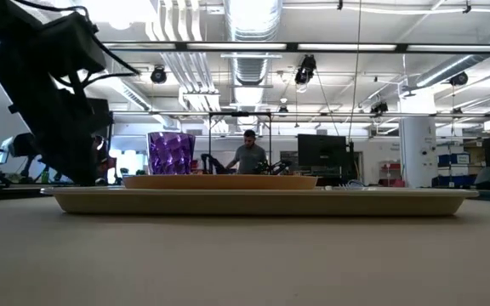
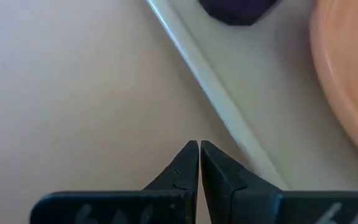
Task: Pick and place plate/cup/fork/spoon on tray
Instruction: Adjust the white tray, then return to Home Position
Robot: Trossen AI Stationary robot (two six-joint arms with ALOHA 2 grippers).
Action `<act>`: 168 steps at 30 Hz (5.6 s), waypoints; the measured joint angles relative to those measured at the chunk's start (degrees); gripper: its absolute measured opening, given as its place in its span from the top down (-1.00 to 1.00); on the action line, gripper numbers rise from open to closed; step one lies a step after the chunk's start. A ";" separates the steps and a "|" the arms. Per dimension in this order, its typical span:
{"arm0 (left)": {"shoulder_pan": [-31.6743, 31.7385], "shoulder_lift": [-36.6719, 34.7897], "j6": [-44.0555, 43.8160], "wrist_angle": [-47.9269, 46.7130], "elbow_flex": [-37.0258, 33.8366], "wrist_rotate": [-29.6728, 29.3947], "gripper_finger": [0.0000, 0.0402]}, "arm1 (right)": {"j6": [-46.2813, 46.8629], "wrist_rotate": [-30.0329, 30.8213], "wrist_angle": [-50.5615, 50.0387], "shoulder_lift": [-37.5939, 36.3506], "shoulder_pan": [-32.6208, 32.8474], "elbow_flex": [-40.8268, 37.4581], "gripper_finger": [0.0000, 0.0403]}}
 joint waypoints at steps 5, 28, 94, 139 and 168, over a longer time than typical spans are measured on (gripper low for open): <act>0.00 5.08 0.04 1.70 -0.12 0.19 1.00 | -0.01 -0.38 -0.07 1.57 0.02 -0.07 0.95; -0.15 11.97 -0.07 14.50 1.28 6.55 1.00 | -5.01 7.12 -3.50 2.11 -0.99 -0.07 0.95; -0.87 -9.12 7.04 16.56 0.67 12.43 1.00 | -1.00 -47.82 0.18 40.72 -54.38 -0.20 0.95; -0.85 -9.19 7.15 16.93 0.65 12.49 1.00 | 3.52 -38.85 -9.99 39.98 -44.14 -3.52 0.95; -1.42 -10.63 14.26 19.63 0.63 12.66 1.00 | 1.09 -33.26 -5.91 15.02 -42.87 -3.02 0.95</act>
